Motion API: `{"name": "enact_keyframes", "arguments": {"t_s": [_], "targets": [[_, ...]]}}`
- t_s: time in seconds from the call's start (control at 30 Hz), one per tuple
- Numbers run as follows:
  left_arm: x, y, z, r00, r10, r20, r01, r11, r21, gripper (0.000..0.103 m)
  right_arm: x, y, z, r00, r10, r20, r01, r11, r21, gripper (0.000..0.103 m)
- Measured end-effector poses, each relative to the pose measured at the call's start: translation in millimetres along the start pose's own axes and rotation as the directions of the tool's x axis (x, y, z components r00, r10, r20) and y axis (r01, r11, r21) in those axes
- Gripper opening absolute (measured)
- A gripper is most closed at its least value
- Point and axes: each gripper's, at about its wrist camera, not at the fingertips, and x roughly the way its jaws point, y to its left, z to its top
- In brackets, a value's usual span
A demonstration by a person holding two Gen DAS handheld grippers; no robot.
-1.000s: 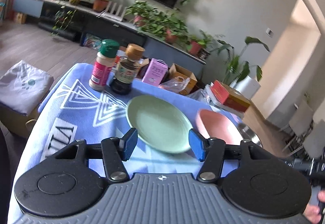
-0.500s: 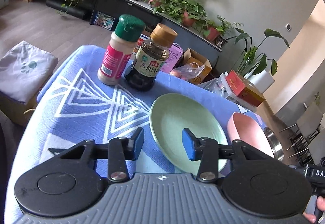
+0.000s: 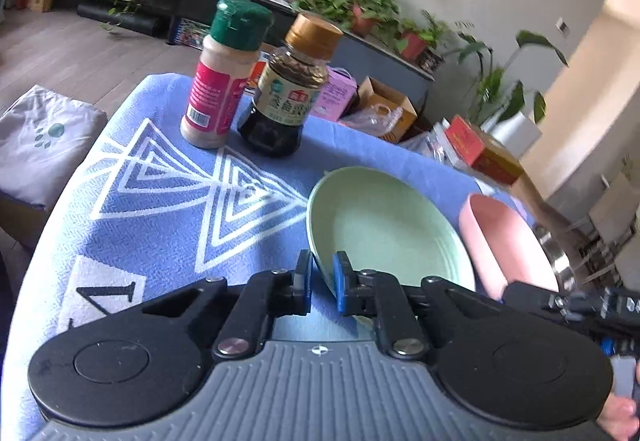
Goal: Organize plates and bowls
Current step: 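Close both grippers on the rim of the green plate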
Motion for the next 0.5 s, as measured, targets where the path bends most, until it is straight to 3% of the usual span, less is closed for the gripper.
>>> {"name": "enact_keyframes", "arguments": {"t_s": [0.3,0.5], "targets": [[-13,10,-5,0.998,-0.038,-0.046,0.039,0.999,0.036,0.009,10,-4,-1,0.998,-0.055,-0.026,0.054,0.998,-0.035,0.068],[-19,7,-8,0.998,-0.026,-0.056,0.029,0.998,0.051,0.009,16,0,-5,0.995,-0.086,-0.060,0.080,0.992,-0.093,0.046]]}}
